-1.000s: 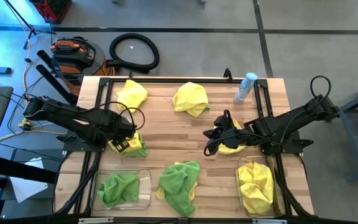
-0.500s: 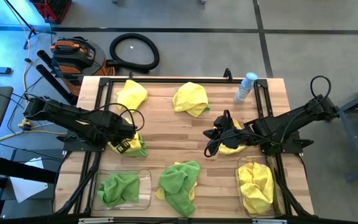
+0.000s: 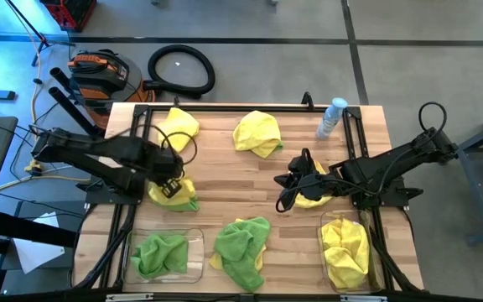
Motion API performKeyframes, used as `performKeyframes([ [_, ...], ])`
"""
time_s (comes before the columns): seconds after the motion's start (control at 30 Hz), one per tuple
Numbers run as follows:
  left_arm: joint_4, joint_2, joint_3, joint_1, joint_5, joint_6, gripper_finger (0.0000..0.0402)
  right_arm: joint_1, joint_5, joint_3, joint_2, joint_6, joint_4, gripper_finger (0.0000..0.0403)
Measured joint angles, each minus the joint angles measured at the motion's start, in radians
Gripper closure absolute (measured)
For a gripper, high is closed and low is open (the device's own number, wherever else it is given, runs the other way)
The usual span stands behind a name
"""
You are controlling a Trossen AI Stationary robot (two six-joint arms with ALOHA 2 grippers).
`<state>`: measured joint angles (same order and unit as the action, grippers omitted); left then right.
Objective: Sort microfiber towel by color & place in baskets
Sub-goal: Put the middle left yellow microfiber towel into the right transparent bin
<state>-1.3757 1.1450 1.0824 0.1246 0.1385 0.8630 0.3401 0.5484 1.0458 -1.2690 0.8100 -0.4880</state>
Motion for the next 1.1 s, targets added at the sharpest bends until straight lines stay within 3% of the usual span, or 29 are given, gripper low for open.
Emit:
performKeyframes([
  [0.2, 0.022, 0.000, 0.244, -0.007, 0.138, -0.082, 0.0401, -0.017, 0.003, 0.000, 0.000, -0.091, 0.065, 0.0402],
  [0.5, 0.185, 0.078, 0.439, -0.034, 0.159, -0.161, 0.0401, -0.087, -0.005, 0.000, 0.000, -0.303, 0.288, 0.0383],
  [0.87, 0.354, 0.350, 0.570, -0.068, 0.003, -0.298, 0.0401, -0.111, -0.021, 0.098, -0.002, -0.657, 0.406, 0.0266],
  [1.1, 0.399, 0.500, 0.732, -0.094, -0.056, -0.369, 0.0401, -0.111, -0.038, 0.105, -0.003, -0.714, 0.393, 0.0202],
])
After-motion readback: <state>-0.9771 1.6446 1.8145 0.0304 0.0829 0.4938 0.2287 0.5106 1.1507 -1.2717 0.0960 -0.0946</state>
